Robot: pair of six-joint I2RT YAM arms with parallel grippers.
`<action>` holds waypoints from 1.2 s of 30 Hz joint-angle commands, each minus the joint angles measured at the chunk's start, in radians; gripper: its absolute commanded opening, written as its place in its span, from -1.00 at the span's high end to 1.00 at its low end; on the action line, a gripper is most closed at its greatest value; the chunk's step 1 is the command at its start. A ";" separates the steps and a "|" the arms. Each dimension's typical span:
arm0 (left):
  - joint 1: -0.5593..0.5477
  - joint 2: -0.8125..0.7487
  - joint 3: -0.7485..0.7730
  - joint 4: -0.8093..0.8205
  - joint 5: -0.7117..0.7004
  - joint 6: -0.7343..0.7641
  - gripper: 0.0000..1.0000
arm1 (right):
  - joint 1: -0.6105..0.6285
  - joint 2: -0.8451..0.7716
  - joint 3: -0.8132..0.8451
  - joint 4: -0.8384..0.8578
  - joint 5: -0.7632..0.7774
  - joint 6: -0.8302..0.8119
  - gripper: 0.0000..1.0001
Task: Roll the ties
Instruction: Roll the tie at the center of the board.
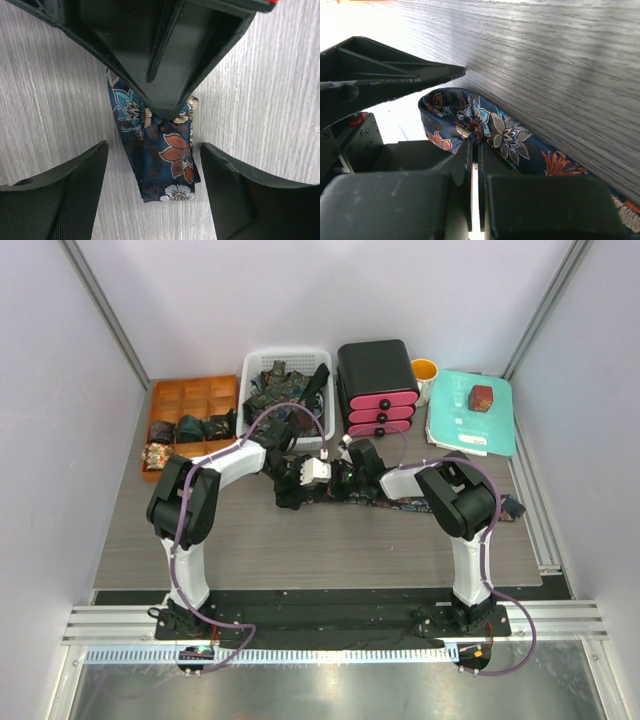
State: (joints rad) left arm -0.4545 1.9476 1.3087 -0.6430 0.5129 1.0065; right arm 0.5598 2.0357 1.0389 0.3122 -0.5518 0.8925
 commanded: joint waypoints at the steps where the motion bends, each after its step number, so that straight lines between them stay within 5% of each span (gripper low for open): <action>1: -0.009 0.027 0.009 0.006 -0.040 0.038 -0.49 | 0.000 0.020 0.007 0.001 0.038 0.000 0.97; 27: -0.050 0.111 0.172 -0.216 -0.045 0.149 -0.49 | 0.032 -0.015 -0.042 0.087 0.069 0.092 0.97; 36: -0.072 0.096 0.121 -0.244 -0.073 0.234 0.12 | 0.032 -0.045 -0.004 0.080 0.041 0.080 0.97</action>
State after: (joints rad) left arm -0.5137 2.0380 1.4666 -0.8249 0.4522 1.1877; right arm 0.5831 2.0357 1.0080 0.3889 -0.5140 0.9943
